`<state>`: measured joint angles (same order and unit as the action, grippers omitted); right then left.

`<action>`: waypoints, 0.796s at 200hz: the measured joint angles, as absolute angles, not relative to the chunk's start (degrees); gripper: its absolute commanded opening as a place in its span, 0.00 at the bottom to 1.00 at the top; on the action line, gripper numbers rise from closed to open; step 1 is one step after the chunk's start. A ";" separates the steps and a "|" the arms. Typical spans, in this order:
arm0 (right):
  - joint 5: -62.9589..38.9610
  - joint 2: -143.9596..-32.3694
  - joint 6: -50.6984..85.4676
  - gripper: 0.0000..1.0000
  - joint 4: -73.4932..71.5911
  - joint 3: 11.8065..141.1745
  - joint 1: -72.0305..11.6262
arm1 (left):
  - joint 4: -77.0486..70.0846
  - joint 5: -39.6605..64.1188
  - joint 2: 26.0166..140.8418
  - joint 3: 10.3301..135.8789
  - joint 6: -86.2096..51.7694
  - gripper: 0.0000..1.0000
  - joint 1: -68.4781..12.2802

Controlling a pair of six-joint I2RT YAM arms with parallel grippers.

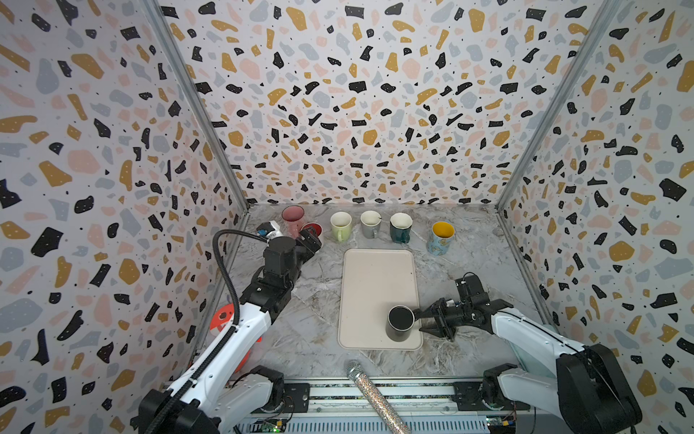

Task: Turn the mug right side up
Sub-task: Rotate the mug on the tray, then pick up the mug from the tray.

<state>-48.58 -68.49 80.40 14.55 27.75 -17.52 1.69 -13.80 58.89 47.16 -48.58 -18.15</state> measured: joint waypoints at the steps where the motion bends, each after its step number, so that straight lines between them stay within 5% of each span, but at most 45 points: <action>1: -48.56 -68.60 80.40 0.42 14.50 27.81 -17.47 | 1.72 -13.82 58.87 47.16 -48.58 0.95 -18.15; 83: -46.19 -69.82 78.46 0.34 11.88 31.35 -14.11 | 2.13 -14.04 58.78 47.16 -48.40 0.95 -18.15; 159: -45.54 -72.34 84.33 0.34 1.91 30.09 -19.84 | 2.15 -14.13 58.81 47.16 -48.25 0.96 -18.15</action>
